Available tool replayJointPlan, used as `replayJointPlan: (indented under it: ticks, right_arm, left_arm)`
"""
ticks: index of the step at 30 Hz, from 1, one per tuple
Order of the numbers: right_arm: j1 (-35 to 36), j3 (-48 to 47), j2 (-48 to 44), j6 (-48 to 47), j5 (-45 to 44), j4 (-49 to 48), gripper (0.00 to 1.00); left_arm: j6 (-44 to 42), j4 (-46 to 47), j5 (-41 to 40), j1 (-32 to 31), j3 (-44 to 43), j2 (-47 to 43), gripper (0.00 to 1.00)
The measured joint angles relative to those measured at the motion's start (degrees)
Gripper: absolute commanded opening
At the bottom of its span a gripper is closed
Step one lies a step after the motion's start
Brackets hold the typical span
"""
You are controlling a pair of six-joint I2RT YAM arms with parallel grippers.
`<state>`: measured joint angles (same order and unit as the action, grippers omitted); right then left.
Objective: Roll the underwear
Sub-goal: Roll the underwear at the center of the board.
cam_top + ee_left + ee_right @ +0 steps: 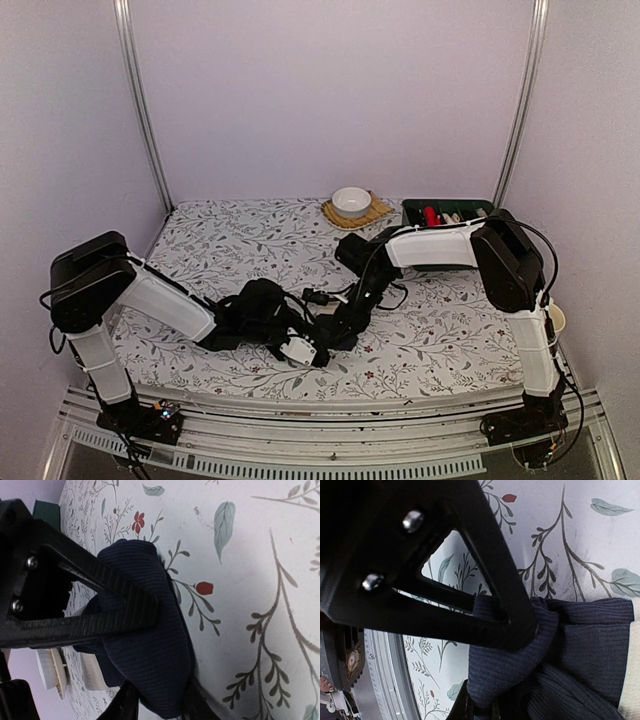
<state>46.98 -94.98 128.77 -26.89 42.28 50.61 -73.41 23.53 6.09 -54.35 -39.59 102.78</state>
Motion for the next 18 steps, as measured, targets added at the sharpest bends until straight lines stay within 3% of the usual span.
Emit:
replayJointPlan:
  ticks: [4, 7, 11, 18]
  right_arm:
    - [-0.02, 0.00, 0.02, 0.02, -0.17, 0.15, 0.05]
    - [-0.02, 0.00, 0.02, 0.04, -0.42, 0.31, 0.09]
    - [-0.04, 0.02, -0.02, 0.48, -1.16, 0.31, 0.31]
    - [0.00, 8.76, -8.98, 1.86, -6.29, -5.35, 0.42]
  left_arm:
    - [0.57, 1.84, -1.64, -0.20, -0.57, 1.66, 0.00]
    - [0.70, 2.32, -2.29, -0.35, -0.61, 1.84, 0.00]
    - [1.36, 0.52, -2.75, -0.59, -1.36, 1.81, 0.00]
    - [6.60, -17.20, -1.62, -0.76, -10.91, 2.08, 0.00]
